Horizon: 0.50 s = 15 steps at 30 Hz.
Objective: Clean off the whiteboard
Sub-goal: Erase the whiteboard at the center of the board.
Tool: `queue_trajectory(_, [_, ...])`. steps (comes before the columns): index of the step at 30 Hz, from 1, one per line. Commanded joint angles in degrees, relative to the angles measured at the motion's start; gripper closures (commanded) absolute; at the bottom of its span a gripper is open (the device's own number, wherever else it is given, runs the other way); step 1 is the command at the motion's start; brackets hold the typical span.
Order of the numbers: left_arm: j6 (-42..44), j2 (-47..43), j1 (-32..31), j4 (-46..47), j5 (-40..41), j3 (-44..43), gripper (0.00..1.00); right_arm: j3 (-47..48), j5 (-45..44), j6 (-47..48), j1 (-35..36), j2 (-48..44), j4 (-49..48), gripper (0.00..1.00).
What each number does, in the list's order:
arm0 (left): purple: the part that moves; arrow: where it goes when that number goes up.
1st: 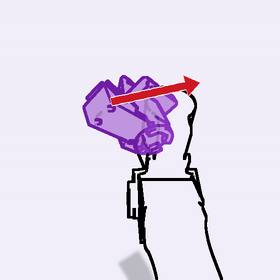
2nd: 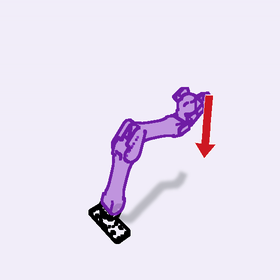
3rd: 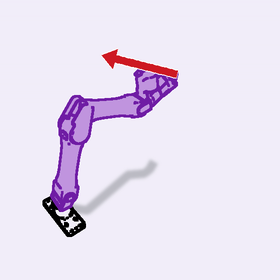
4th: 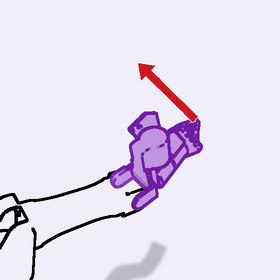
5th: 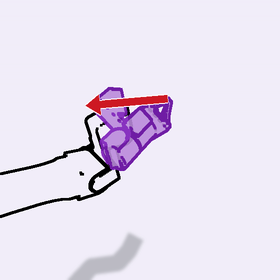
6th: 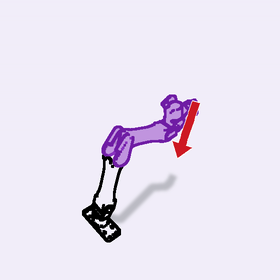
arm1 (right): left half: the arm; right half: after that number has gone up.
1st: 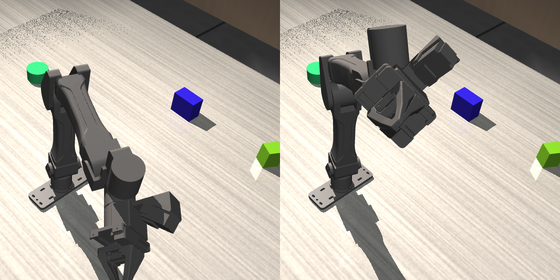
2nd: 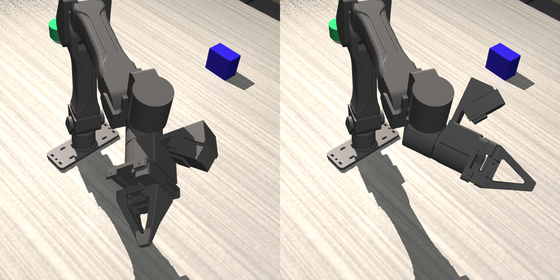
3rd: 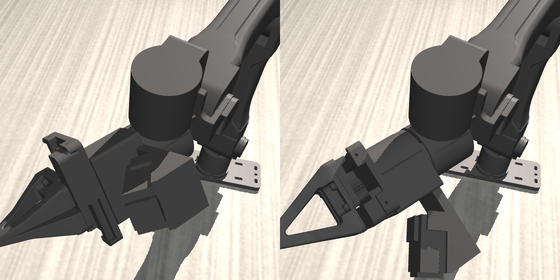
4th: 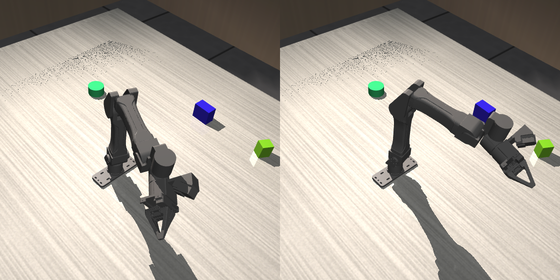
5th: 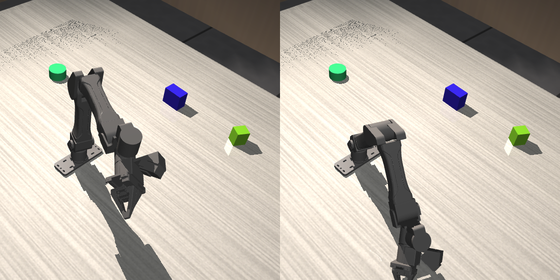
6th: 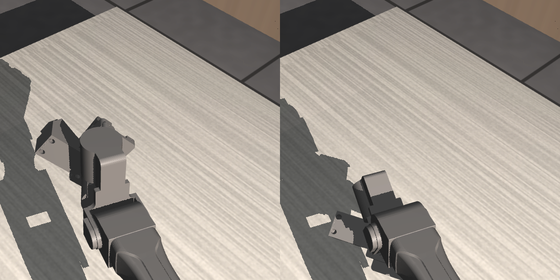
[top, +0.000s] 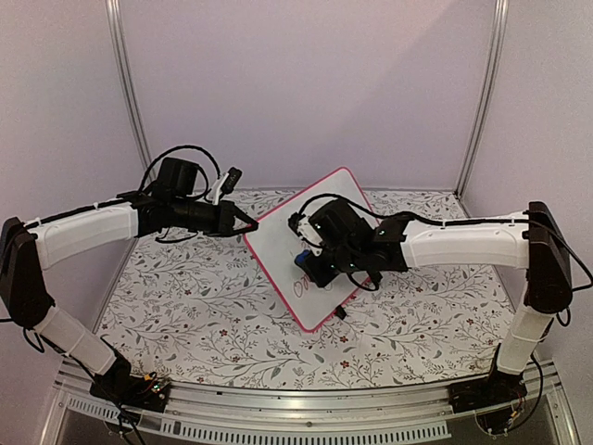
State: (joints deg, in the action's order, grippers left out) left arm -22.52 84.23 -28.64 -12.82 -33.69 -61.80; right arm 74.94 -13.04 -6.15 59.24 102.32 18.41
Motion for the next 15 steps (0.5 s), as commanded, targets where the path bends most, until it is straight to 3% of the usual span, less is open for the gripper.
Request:
queue_trajectory(1, [2.0, -1.1, -0.3, 1.3, -0.9, 0.5, 1.00, 6.1, -1.0, 2.3, -0.5, 2.9, -0.2, 1.00])
queue_trajectory(9, [2.0, -1.1, -0.3, 1.3, -1.4, 0.5, 1.00, 10.5, -0.8, 4.5, -1.0, 5.0, 0.2, 1.00])
queue_trajectory(15, [2.0, -1.1, -0.3, 1.2, -1.4, 0.5, 1.00, 6.8, 0.1, 3.5, -1.0, 4.2, 0.2, 1.00])
